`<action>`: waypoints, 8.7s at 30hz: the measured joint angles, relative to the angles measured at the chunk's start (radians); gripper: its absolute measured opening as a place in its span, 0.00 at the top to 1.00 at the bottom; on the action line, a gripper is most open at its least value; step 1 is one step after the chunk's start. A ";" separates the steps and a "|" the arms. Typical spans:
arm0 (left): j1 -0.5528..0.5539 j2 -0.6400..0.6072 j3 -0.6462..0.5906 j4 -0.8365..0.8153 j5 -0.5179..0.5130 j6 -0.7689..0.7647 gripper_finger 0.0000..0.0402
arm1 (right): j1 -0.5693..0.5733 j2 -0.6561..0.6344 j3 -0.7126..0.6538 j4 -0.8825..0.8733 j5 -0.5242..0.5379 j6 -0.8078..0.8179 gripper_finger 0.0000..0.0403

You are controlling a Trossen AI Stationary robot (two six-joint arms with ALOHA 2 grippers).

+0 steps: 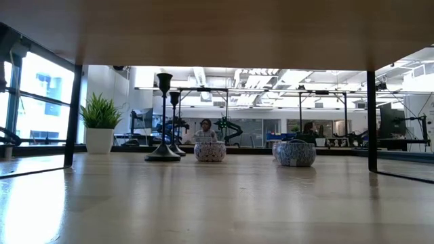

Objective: Pick & Place candle stick holders
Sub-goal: Put the red scented candle on the shelf

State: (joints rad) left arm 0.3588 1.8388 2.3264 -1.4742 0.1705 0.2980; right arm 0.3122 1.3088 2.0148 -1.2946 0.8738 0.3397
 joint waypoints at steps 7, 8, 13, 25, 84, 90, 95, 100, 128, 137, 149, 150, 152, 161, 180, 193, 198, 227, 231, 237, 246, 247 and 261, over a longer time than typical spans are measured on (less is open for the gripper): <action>-0.041 0.073 0.000 0.007 0.010 -0.012 0.21 | 0.000 0.022 0.000 -0.041 -0.017 0.008 0.59; -0.045 0.076 0.000 0.007 0.011 -0.011 0.21 | 0.000 0.023 0.000 -0.046 -0.018 0.021 0.59; -0.058 0.101 0.000 0.005 0.056 -0.012 0.21 | 0.000 0.028 0.000 -0.050 -0.033 0.025 0.59; -0.066 0.104 0.000 0.006 0.169 -0.120 0.21 | 0.000 0.024 0.000 -0.048 -0.093 -0.057 0.59; -0.116 0.292 0.002 0.025 -0.183 0.011 0.21 | 0.148 0.056 0.000 -0.089 -0.101 0.062 0.59; -0.070 0.357 -0.002 0.016 -0.131 -0.058 0.21 | 0.103 0.055 0.000 -0.083 -0.169 0.070 0.59; -0.076 0.380 0.000 0.046 -0.108 -0.096 0.21 | 0.084 0.055 0.000 -0.082 -0.175 0.078 0.59; -0.097 0.384 0.000 0.066 -0.136 -0.166 0.21 | 0.040 0.055 0.000 -0.061 -0.183 0.044 0.59; -0.138 0.500 0.000 -0.052 -0.177 -0.395 0.21 | -0.045 0.049 0.000 -0.054 -0.310 -0.049 0.59; -0.185 0.499 -0.100 -0.002 -0.189 -0.408 0.21 | -0.045 0.049 0.000 -0.054 -0.363 -0.002 0.59; -0.183 0.499 -0.209 0.098 -0.178 -0.412 0.21 | -0.045 0.049 0.000 -0.018 -0.380 -0.001 0.59; -0.183 0.499 -0.215 0.100 -0.176 -0.412 0.21 | -0.045 0.049 0.000 -0.018 -0.380 -0.001 0.59; -0.185 0.499 -0.228 0.099 -0.177 -0.412 0.21 | -0.045 0.049 0.000 -0.018 -0.381 0.000 0.59; -0.190 0.499 -0.297 0.216 -0.142 -0.409 0.21 | -0.045 0.049 0.000 0.013 -0.399 -0.001 0.59; -0.189 0.499 -0.309 0.221 -0.223 -0.400 0.30 | -0.045 0.049 0.000 0.021 -0.412 -0.031 0.59; -0.189 0.499 -0.309 0.224 -0.255 -0.376 0.67 | -0.045 0.049 0.000 0.021 -0.413 -0.043 0.59; -0.189 0.499 -0.309 0.205 -0.258 -0.372 0.67 | -0.045 0.049 0.000 0.021 -0.413 -0.052 0.59; -0.205 0.228 0.030 -0.092 -0.819 -0.322 0.67 | 0.063 -0.149 0.001 0.498 -0.535 -0.103 0.59; -0.234 0.161 0.030 -0.078 -0.994 -0.273 0.67 | 0.082 -0.193 0.000 0.412 -0.290 -0.080 0.59; -0.299 0.073 0.030 0.025 -1.209 -0.158 0.67 | 0.082 -0.220 0.001 0.266 -0.026 -0.002 0.59; -0.451 -0.045 0.030 0.467 -1.257 0.126 0.67 | 0.081 -0.178 0.000 0.276 -0.063 -0.011 0.59; -0.469 -0.051 0.030 0.509 -1.261 0.169 0.67 | 0.082 -0.172 0.000 0.278 -0.072 -0.016 0.59; -0.542 -0.067 0.027 0.717 -1.297 0.402 0.67 | 0.081 -0.098 0.000 0.282 -0.281 -0.285 0.48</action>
State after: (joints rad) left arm -0.1836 1.7718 2.3539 -0.7576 -1.1268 0.6996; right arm 0.3927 1.2107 2.0148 -1.0126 0.5929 0.0546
